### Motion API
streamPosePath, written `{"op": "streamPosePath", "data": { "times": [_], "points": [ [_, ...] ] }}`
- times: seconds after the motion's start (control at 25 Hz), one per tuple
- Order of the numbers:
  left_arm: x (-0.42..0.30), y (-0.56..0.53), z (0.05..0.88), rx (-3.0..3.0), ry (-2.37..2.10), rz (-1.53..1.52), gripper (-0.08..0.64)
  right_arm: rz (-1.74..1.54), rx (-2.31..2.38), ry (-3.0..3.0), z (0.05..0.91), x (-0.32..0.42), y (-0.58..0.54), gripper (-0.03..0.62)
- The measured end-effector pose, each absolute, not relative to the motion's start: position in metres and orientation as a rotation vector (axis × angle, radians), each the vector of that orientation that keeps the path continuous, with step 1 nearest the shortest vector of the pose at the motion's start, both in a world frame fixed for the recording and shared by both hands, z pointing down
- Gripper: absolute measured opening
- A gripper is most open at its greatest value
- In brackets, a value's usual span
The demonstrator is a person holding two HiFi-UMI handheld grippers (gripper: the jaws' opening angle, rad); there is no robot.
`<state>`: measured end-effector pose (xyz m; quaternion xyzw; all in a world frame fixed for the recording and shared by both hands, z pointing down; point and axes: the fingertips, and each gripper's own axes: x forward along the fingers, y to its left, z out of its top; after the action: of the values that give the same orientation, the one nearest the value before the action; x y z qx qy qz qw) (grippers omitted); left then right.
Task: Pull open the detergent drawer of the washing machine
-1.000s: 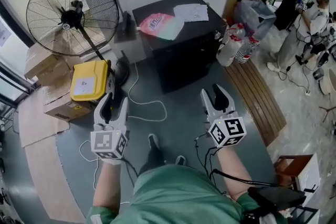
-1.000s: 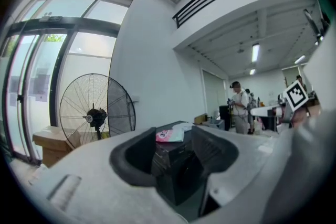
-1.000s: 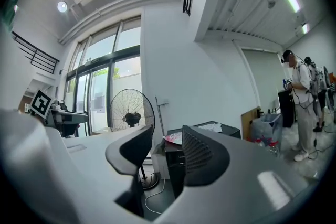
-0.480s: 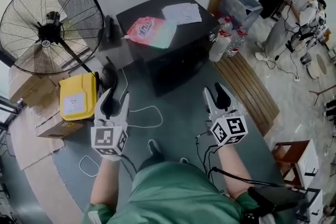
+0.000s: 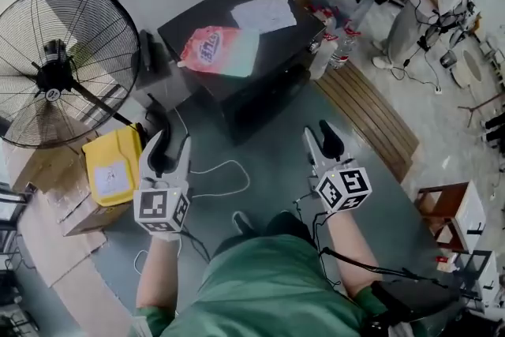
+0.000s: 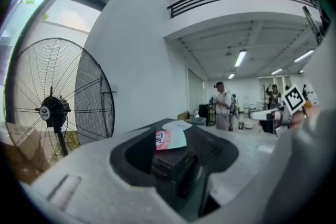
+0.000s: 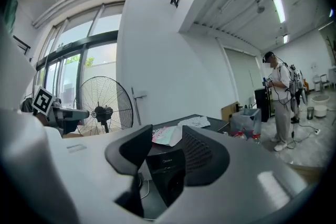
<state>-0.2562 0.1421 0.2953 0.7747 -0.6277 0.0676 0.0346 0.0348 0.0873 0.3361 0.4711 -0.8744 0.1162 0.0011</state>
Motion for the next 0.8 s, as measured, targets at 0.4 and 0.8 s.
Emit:
{"op": "streamPosePath", "data": {
  "times": [0.4,0.8],
  "points": [
    [-0.258,0.086,0.316,2.35,-1.914,0.276,0.215,0.541,1.292,-2.763,0.393,0.015,0.026,0.161],
    [-0.243,0.01,0.326,2.254,-1.975,0.405,0.215,1.039,0.672,-2.934,0.464,-0.015,-0.054,0.161]
  ]
}}
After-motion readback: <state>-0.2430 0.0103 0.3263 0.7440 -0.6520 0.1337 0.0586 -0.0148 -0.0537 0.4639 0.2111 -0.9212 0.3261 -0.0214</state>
